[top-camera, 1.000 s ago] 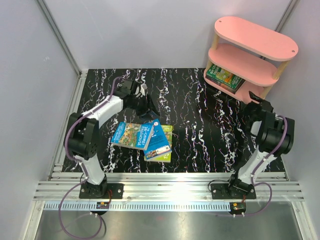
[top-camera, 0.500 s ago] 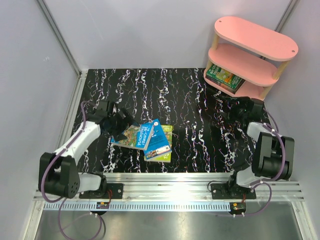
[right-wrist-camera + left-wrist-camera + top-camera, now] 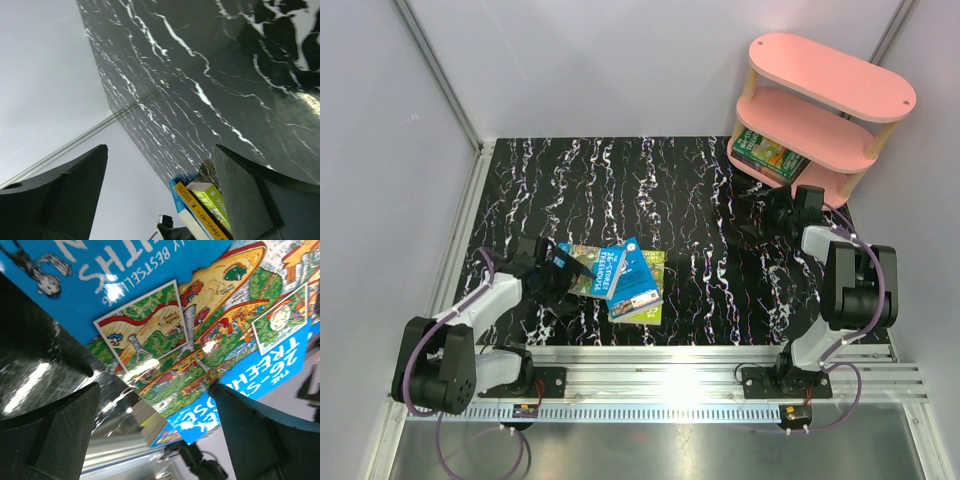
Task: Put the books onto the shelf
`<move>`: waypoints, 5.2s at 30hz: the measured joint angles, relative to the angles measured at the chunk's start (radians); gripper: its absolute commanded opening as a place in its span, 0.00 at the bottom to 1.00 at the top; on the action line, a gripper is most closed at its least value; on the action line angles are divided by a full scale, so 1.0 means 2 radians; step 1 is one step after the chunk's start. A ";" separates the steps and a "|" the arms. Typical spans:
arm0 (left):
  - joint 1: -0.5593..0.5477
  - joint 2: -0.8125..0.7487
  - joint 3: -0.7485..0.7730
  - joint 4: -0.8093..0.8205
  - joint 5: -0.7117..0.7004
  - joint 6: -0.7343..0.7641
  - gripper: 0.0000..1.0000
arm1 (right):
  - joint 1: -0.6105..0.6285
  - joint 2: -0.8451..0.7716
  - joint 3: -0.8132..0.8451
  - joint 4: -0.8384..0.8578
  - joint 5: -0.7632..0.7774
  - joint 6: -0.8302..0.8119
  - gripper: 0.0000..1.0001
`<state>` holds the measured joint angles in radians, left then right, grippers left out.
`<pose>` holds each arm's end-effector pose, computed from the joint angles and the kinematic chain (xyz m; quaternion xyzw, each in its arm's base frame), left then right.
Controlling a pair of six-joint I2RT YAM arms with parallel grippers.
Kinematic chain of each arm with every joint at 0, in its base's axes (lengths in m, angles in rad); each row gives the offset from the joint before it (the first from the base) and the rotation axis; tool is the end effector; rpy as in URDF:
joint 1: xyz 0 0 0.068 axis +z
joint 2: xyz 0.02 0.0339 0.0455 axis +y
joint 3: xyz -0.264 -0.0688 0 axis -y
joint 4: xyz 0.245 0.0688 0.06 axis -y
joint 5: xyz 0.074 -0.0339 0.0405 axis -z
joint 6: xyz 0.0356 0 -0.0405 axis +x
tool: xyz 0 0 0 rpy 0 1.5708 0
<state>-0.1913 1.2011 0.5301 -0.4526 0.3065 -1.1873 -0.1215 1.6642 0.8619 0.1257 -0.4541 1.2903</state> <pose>0.1948 -0.0487 0.1570 -0.4306 0.8628 -0.2542 0.0744 0.3401 -0.0258 0.1755 0.4959 0.7317 0.4017 0.2394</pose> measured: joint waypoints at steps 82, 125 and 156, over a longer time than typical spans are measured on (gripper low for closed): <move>-0.069 0.170 0.255 0.158 0.210 0.249 0.00 | 0.179 0.143 0.093 0.335 -0.156 0.169 0.96; -0.111 0.206 0.370 0.042 0.242 0.300 0.00 | 0.203 0.058 0.224 -0.108 -0.145 -0.195 0.68; -0.144 0.387 0.640 -0.300 0.192 0.508 0.00 | 0.186 -0.031 0.169 -0.245 -0.189 -0.359 0.21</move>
<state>-0.4789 1.9759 1.8095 -1.0531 0.6907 -0.1707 0.2504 1.6012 1.2003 -0.3634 -0.8326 0.5728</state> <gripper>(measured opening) 0.155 0.318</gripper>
